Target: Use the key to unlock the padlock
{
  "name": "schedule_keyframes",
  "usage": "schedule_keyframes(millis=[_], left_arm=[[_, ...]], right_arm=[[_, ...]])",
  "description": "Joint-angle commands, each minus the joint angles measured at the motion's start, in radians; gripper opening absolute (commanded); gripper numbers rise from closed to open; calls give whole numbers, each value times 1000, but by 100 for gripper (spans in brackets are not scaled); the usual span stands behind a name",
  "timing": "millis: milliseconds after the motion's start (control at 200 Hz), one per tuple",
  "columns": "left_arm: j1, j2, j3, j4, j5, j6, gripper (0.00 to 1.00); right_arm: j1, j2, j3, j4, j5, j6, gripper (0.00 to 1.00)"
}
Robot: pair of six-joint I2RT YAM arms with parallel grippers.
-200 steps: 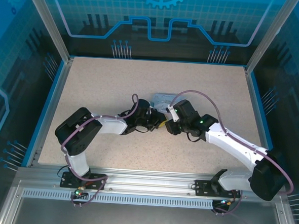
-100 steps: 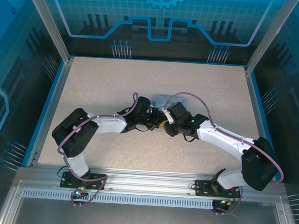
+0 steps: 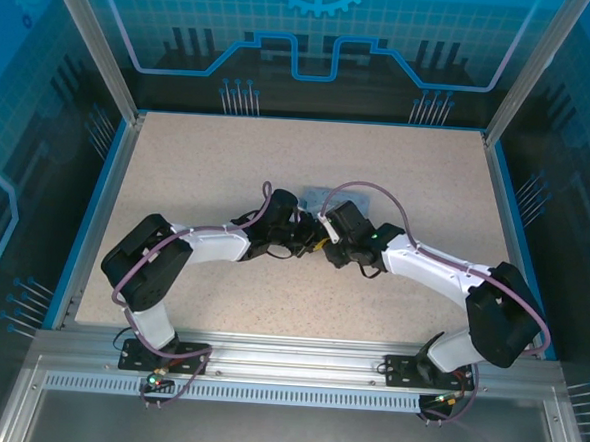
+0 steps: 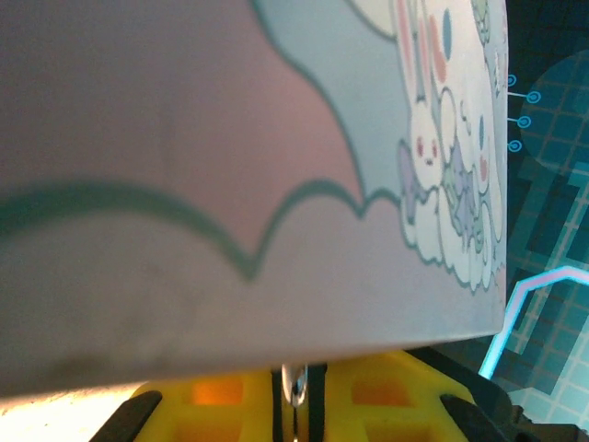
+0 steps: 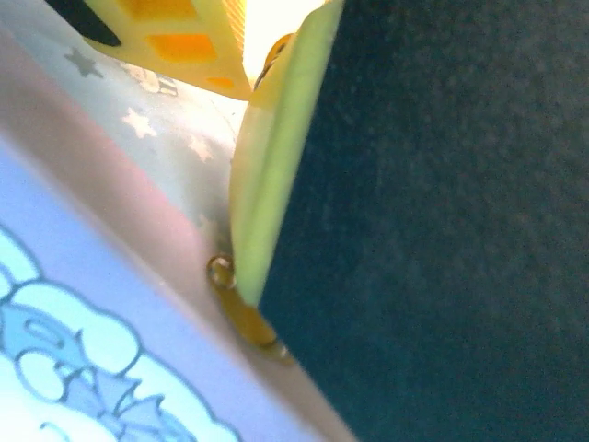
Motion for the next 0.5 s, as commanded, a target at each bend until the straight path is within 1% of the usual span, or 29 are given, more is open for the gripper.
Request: schedule_keyframes(millis=[0,150,250,410,495], left_arm=[[3,-26,32,15,43,9,0],[3,-22,23,30,45,5,0],[3,-18,23,37,45,2,0],[3,-7,29,44,47,-1,0],[3,-3,29,45,46,-1,0]], right_arm=[[-12,14,38,22,9,9,22],[-18,17,40,32,-9,22,17],[-20,22,39,37,-21,30,12],[-25,24,37,43,-34,39,8],[-29,21,35,44,-42,41,8]])
